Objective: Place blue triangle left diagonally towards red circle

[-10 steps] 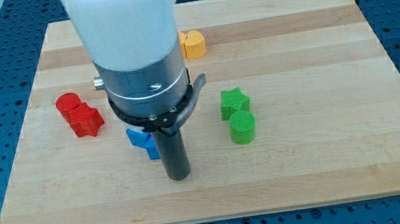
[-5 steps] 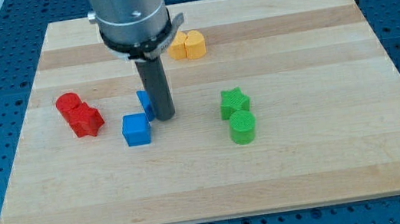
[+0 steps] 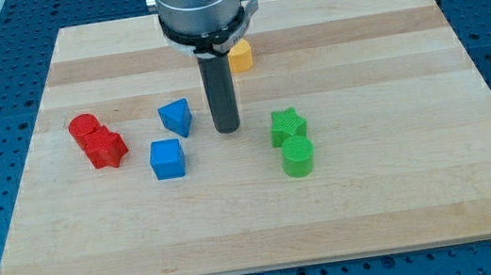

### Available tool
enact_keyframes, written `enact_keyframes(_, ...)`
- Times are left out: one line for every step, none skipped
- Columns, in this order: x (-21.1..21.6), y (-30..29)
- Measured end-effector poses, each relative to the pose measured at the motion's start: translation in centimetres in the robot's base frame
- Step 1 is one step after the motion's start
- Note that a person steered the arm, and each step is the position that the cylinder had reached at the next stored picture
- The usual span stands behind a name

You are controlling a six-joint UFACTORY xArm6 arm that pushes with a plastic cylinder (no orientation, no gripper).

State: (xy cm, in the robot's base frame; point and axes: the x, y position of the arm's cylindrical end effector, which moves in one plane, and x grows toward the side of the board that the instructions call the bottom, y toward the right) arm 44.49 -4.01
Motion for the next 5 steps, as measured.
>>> enact_keyframes(-0.6,-2.7)
enact_keyframes(-1.1,-6.4)
enact_keyframes(-4.6,-8.4)
enact_keyframes(-10.3,-9.4)
enact_keyframes(-11.5,-10.5)
